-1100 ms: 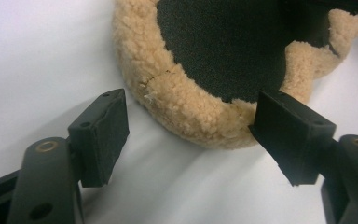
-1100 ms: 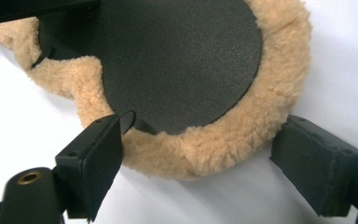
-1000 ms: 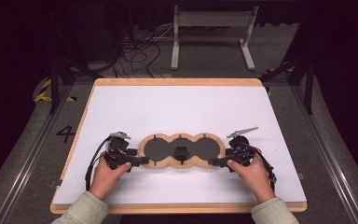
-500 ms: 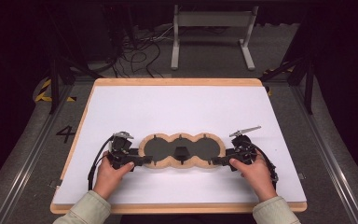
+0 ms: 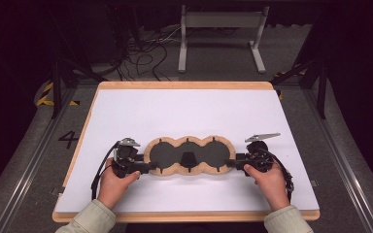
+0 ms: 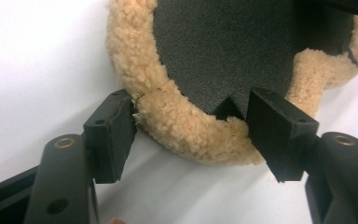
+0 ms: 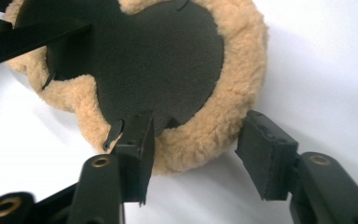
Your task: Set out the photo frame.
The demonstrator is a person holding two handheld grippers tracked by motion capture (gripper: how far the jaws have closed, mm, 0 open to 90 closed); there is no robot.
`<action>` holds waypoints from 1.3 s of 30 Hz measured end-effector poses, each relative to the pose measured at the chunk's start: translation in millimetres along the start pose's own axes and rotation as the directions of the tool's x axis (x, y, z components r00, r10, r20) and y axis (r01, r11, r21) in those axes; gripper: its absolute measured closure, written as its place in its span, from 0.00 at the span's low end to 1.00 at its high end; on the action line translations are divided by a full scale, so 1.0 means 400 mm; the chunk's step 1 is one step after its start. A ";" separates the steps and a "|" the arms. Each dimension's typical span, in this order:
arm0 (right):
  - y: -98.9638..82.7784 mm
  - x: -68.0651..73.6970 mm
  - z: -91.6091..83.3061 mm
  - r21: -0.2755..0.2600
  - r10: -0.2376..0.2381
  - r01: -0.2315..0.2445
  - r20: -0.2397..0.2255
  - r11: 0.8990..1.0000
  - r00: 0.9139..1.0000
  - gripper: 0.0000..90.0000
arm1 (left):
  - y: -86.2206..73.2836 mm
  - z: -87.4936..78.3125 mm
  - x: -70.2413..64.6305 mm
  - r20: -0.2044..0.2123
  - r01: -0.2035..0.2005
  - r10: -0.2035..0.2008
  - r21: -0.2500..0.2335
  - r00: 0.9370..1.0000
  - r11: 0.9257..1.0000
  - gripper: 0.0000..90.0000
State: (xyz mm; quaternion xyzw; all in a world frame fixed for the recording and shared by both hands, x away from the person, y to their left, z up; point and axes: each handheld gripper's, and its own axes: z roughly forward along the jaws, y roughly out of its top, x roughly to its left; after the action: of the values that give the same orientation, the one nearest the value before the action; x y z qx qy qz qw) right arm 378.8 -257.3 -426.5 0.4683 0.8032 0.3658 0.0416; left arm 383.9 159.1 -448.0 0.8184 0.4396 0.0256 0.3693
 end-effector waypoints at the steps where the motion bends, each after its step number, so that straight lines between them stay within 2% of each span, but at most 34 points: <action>1: -0.002 0.010 -0.007 -0.013 -0.024 0.024 0.021 1.000 1.000 0.56 | -0.001 -0.002 -0.002 -0.002 -0.003 0.003 -0.001 1.000 1.000 0.41; 5: -0.005 0.023 -0.011 -0.013 -0.056 0.057 0.052 0.998 0.997 0.56 | -0.005 -0.013 -0.013 -0.038 -0.037 0.036 -0.019 0.999 0.999 0.45; 7: -0.012 0.033 -0.014 -0.004 -0.088 0.089 0.080 0.996 0.993 0.57 | -0.009 -0.018 -0.020 -0.055 -0.040 0.037 -0.040 0.998 0.998 0.48; 13: -0.025 0.047 -0.019 -0.020 -0.137 0.141 0.111 0.990 0.984 0.58 | -0.022 -0.033 -0.039 -0.096 -0.050 0.043 -0.068 0.994 0.996 0.55; 17: -0.034 0.064 -0.025 -0.020 -0.192 0.197 0.148 0.980 0.970 0.60 | -0.029 -0.044 -0.049 -0.122 -0.079 0.068 -0.084 0.990 0.993 0.62; 18: -0.036 0.067 -0.028 -0.019 -0.192 0.197 0.155 0.980 0.969 0.65 | -0.032 -0.046 -0.053 -0.132 -0.090 0.078 -0.088 0.988 0.992 0.63; 19: -0.039 0.065 -0.034 -0.022 -0.205 0.211 0.164 0.977 0.965 0.66 | -0.033 -0.047 -0.056 -0.138 -0.095 0.083 -0.087 0.987 0.992 0.63; 21: -0.044 0.067 -0.039 -0.021 -0.211 0.217 0.165 0.976 0.963 0.68 | -0.034 -0.052 -0.062 -0.154 -0.123 0.109 -0.084 0.982 0.989 0.64; 22: -0.048 0.070 -0.040 -0.023 -0.220 0.227 0.168 0.974 0.961 0.69 | -0.035 -0.053 -0.066 -0.158 -0.120 0.105 -0.087 0.982 0.989 0.64; 24: -0.053 0.073 -0.046 -0.025 -0.235 0.243 0.176 0.970 0.956 0.72 | -0.038 -0.061 -0.067 -0.154 -0.126 0.111 -0.090 0.982 0.988 0.66; 26: -0.055 0.074 -0.050 -0.025 -0.238 0.246 0.175 0.969 0.955 0.74 | -0.039 -0.070 -0.065 -0.143 -0.127 0.113 -0.090 0.983 0.988 0.67; 28: -0.061 0.079 -0.059 -0.032 -0.253 0.263 0.180 0.964 0.951 0.76 | -0.044 -0.078 -0.067 -0.135 -0.125 0.111 -0.094 0.985 0.988 0.72; 33: -0.070 0.091 -0.069 -0.029 -0.279 0.289 0.187 0.957 0.942 0.77 | -0.051 -0.091 -0.079 -0.157 -0.154 0.139 -0.089 0.978 0.984 0.75; 39: -0.085 0.100 -0.085 -0.040 -0.289 0.300 0.174 0.953 0.941 0.77 | -0.065 -0.108 -0.085 -0.138 -0.161 0.146 -0.103 0.980 0.982 0.79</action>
State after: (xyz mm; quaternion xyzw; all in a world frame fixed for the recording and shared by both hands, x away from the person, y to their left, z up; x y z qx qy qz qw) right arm 318.0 -254.8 -412.1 0.3701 0.8454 0.3414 0.1780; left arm 329.1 168.1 -423.1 0.8242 0.3961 0.1321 0.3826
